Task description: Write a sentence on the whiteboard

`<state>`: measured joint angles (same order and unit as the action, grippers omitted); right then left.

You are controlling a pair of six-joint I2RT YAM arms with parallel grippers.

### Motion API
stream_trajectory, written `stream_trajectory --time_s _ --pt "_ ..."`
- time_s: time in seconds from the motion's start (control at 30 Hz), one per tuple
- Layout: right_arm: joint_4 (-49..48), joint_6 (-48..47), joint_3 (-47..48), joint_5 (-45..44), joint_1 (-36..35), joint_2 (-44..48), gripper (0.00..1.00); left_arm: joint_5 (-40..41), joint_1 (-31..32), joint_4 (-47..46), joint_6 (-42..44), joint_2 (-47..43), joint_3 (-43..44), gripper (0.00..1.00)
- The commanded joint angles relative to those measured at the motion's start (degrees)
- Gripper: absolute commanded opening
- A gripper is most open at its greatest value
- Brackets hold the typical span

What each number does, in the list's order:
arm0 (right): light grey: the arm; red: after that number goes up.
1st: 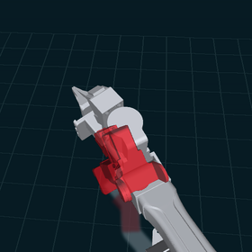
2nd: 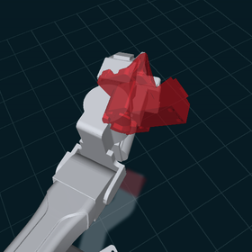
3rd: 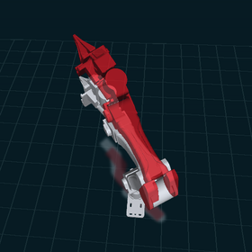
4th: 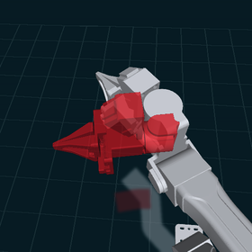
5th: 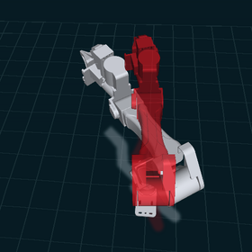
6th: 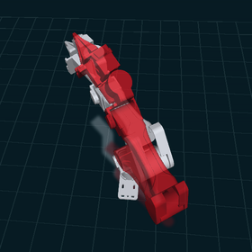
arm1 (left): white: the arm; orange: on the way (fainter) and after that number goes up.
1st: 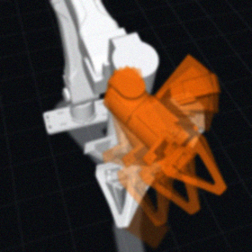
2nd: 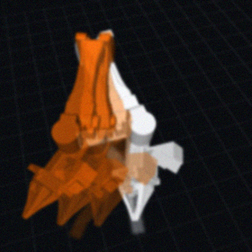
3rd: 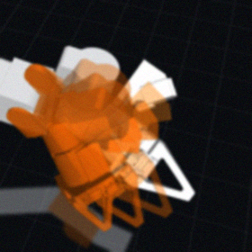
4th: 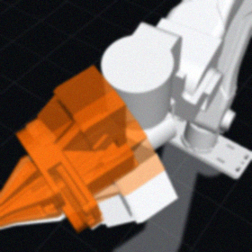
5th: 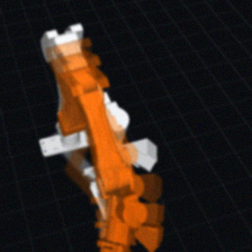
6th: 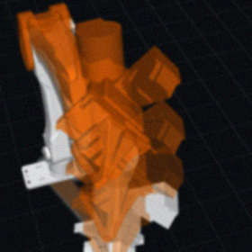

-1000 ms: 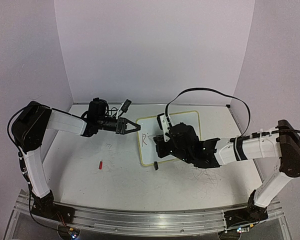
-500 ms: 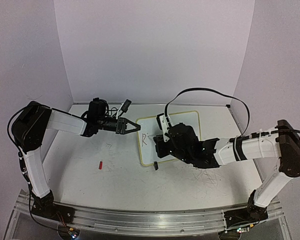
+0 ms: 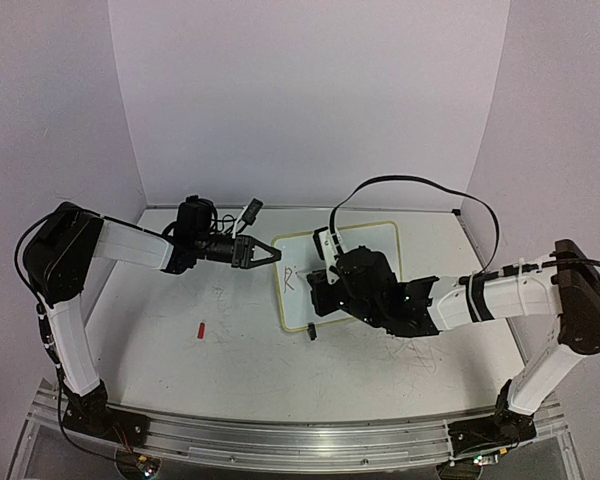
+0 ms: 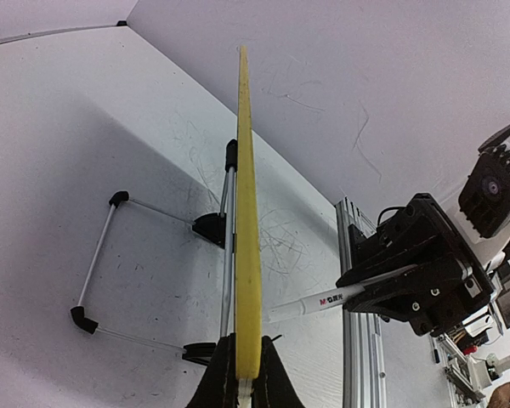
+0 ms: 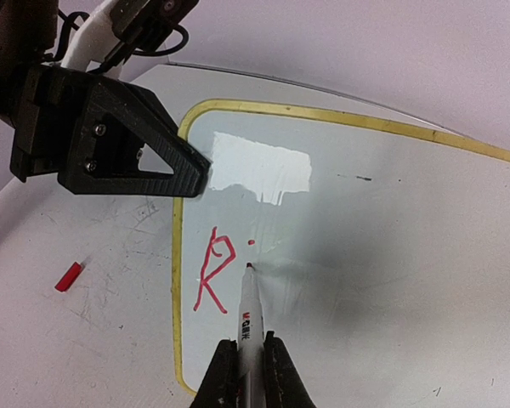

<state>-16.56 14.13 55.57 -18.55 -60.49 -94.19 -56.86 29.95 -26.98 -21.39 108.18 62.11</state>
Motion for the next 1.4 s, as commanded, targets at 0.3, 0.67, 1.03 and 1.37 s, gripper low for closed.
stream_trajectory --time_s 0.3,0.67,1.03,1.37 --pt "1.1 2.56 -2.42 -1.24 -1.48 0.11 0.0 -2.03 0.72 0.12 -1.69 -1.94 -0.17 0.0" --pt "1.09 3.82 -2.98 -1.27 -2.45 -0.46 0.0 -2.02 0.81 0.05 -1.64 -2.18 -0.18 0.0" --pt "-1.42 4.11 -2.95 -0.01 -0.78 4.52 0.0 -2.04 0.81 0.03 -1.57 -2.3 -0.26 0.0" --pt "-2.0 3.63 -1.44 -1.35 0.1 2.16 0.0 -2.03 0.79 0.0 -1.55 -2.36 -0.32 0.0"
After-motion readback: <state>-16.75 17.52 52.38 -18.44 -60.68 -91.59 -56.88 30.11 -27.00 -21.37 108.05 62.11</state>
